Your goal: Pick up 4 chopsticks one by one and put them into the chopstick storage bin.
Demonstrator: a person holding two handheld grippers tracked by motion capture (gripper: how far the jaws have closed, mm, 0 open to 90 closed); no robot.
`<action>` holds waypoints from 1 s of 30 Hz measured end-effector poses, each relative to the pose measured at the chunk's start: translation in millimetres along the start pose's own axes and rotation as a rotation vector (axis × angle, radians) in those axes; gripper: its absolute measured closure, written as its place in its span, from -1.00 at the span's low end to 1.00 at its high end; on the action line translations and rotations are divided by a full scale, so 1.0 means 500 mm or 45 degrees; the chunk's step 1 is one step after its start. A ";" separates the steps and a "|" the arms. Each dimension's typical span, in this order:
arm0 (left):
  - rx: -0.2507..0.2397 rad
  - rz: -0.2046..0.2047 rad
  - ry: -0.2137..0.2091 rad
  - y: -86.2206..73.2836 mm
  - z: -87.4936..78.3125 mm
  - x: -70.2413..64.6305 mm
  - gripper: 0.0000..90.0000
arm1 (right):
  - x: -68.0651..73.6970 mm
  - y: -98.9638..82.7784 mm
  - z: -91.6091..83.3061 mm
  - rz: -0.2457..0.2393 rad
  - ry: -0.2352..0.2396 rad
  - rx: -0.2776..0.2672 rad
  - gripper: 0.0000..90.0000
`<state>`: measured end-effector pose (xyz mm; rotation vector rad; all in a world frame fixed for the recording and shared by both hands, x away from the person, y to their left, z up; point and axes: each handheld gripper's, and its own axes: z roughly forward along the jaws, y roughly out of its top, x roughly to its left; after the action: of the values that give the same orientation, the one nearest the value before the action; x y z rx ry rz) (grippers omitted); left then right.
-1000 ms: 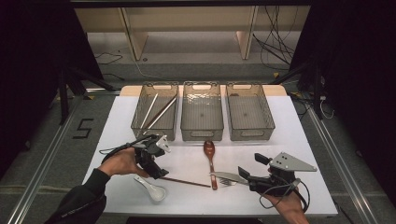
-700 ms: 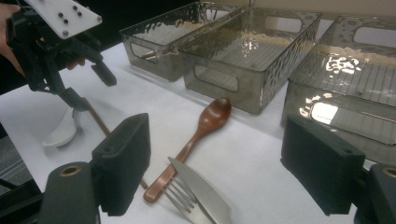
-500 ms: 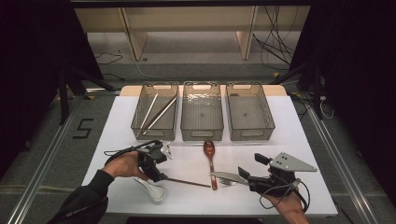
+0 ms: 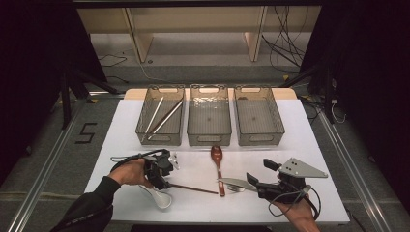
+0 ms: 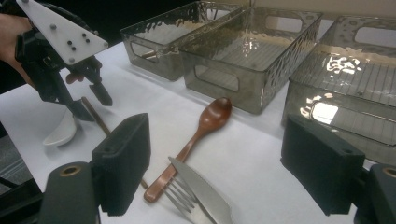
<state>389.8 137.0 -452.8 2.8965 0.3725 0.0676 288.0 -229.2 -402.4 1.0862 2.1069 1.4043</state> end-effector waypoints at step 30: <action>0.055 0.088 -0.027 -0.003 0.014 -0.002 0.62 | 0.000 0.000 0.001 0.001 0.002 0.001 -0.44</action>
<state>388.9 136.5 -459.7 2.9503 0.2740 0.0401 288.3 -229.2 -402.6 1.0863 2.1091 1.4052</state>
